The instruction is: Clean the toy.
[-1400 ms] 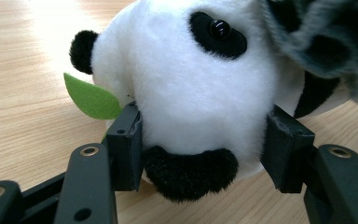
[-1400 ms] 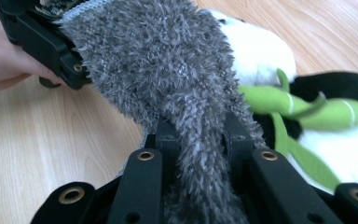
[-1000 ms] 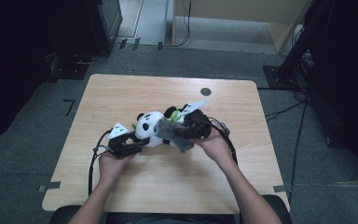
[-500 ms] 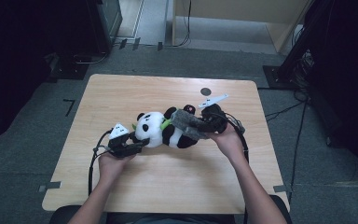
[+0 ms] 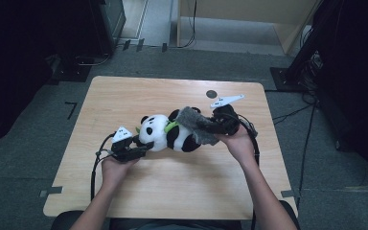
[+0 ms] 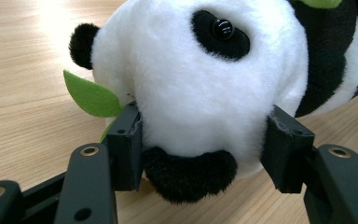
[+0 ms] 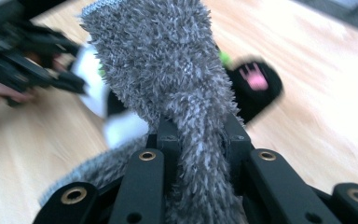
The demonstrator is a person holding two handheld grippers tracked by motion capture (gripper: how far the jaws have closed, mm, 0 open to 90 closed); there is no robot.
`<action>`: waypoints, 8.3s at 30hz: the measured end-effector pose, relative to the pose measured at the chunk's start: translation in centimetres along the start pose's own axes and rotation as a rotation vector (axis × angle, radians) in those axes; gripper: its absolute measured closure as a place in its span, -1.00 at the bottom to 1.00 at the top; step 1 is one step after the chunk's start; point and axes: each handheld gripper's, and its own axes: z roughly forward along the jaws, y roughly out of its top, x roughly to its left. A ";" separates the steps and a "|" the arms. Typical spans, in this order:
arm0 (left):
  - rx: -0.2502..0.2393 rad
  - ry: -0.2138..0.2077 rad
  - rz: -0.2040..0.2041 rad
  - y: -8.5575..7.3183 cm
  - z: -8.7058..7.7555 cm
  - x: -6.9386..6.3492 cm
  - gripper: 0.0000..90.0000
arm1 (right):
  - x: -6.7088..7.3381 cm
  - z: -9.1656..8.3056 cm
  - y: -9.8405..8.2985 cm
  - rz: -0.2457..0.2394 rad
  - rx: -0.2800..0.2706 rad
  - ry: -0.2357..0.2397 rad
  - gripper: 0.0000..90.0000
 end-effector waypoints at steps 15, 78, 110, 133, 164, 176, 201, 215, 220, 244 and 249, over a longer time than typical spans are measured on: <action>-0.002 -0.002 -0.006 0.0 0.0 0.0 -0.11 | 5.7 4.1 4.0 -0.115 0.018 0.117 0.68; 0.014 -0.030 0.010 -0.1 0.0 0.3 -0.12 | -0.7 -0.3 -1.2 0.040 0.017 0.012 0.68; 0.019 -0.034 -0.003 0.2 0.0 0.4 -0.12 | 8.8 9.6 2.6 -0.095 0.088 0.108 0.68; 0.032 -0.035 0.017 0.2 -0.1 0.4 -0.11 | 8.0 7.8 -1.3 -0.117 0.121 0.071 0.68; 0.061 -0.041 0.024 0.5 -0.1 0.5 -0.11 | 6.5 3.7 -7.2 -0.045 0.157 0.025 0.68; 0.060 -0.046 0.021 0.5 -0.1 0.5 -0.12 | 4.1 1.0 -8.9 -0.003 0.149 -0.021 0.68; 0.058 -0.034 0.027 0.4 -0.2 0.3 -0.13 | 9.2 7.0 -0.7 -0.072 0.054 0.103 0.68; 0.054 -0.030 0.029 0.2 -0.2 0.2 -0.13 | 9.3 9.0 -0.5 -0.100 0.067 0.050 0.68; 0.056 -0.033 0.032 0.2 -0.2 0.2 -0.13 | 9.5 8.9 -1.6 -0.098 0.074 0.055 0.68; 0.076 -0.050 0.027 0.5 -0.3 0.5 -0.13 | 8.4 6.1 -7.1 -0.089 0.057 -0.017 0.67; 0.080 -0.047 0.034 0.5 -0.3 0.5 -0.12 | 7.5 4.9 -7.8 -0.070 0.061 -0.020 0.67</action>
